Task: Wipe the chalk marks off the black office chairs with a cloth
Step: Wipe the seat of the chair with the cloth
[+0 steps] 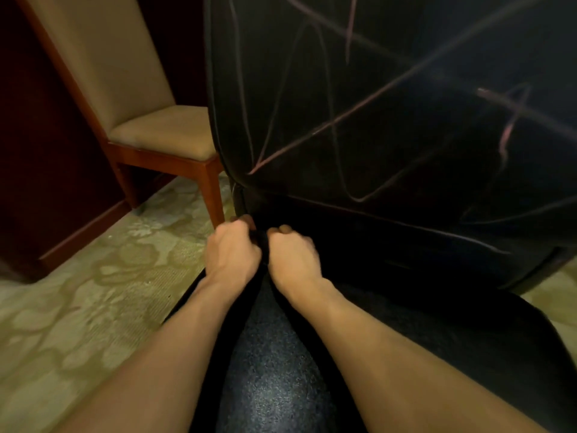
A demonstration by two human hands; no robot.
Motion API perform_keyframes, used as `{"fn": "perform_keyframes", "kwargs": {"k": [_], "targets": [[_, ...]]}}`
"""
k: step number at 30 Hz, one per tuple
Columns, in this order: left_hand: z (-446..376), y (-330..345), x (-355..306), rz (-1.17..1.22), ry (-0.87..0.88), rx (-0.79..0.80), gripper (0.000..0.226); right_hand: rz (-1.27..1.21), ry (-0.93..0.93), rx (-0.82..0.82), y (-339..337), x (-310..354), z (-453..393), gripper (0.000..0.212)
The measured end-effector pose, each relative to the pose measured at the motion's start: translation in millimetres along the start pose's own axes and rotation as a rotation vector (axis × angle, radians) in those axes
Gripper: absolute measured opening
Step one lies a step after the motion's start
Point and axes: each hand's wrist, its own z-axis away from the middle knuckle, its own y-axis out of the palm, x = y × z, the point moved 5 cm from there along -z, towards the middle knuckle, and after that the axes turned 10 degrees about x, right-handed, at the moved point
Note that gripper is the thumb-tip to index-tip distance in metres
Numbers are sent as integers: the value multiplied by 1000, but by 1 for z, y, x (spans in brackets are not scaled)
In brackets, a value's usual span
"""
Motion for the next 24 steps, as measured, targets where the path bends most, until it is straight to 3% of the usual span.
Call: {"fn": "perform_keyframes", "kwargs": {"k": [11,15,21,24], "targets": [[-20,-24,79,-18,-70,-66,28,-47,-168,43,20,66,-40,30],[-14,-25,62,-25,-86,-51,35,-17,-191,76,11,59,-29,33],[-2,-8,-9,-106,165,-87,33,72,-48,70,-9,-12,-21,28],[-14,-13,13,-70,81,-25,27,53,-60,19,-7,4,-23,22]]}}
